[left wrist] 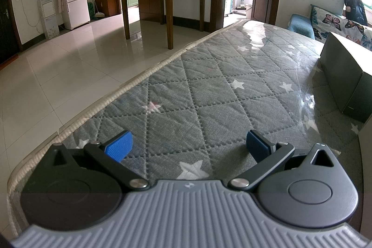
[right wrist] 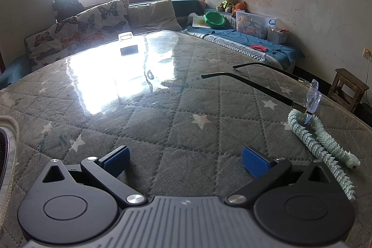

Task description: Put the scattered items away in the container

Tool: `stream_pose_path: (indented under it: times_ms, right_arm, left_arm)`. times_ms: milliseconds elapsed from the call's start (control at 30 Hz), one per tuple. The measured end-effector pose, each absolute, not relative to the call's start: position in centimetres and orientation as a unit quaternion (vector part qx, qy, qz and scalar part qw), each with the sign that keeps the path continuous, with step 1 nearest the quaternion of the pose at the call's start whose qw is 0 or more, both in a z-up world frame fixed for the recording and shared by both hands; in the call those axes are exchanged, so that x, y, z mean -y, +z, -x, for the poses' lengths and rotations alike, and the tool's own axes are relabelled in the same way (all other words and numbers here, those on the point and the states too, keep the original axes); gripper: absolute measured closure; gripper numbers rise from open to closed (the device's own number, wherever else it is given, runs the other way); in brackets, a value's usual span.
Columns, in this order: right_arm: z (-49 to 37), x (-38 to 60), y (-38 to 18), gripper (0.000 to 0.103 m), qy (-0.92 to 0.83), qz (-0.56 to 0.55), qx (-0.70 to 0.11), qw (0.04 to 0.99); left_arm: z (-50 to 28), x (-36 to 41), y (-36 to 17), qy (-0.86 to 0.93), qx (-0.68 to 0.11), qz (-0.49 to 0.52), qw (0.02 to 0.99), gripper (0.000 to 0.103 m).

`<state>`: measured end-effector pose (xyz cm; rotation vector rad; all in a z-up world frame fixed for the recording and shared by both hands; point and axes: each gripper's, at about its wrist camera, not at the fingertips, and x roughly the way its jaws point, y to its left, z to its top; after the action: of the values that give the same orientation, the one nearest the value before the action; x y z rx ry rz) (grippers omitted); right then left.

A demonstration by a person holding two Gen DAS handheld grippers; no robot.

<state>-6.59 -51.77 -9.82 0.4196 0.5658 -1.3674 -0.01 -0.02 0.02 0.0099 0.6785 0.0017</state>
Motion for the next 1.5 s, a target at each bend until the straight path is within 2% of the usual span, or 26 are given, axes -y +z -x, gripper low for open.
stream_pose_path:
  times_ms: [367,667,1500]
  right_arm:
    - [7.1,51.6,-9.9,0.000,-0.614,-0.198,-0.247,0.723]
    - [6.6,48.8,-8.9,0.000,-0.570,-0.161,-0.271,0.758]
    - [4.6,36.1,-6.5,0.000,-0.369,-0.091,-0.346,0.858]
  left_arm:
    - [0.1,0.1,0.1,-0.002,-0.334,-0.007,0.943,0.000]
    - [0.5,0.0,0.2,-0.009,-0.337,-0.009,0.941,0.000]
    - [10.4,-1.8,3.2,-0.105,-0.324,-0.071,0.938,0.000]
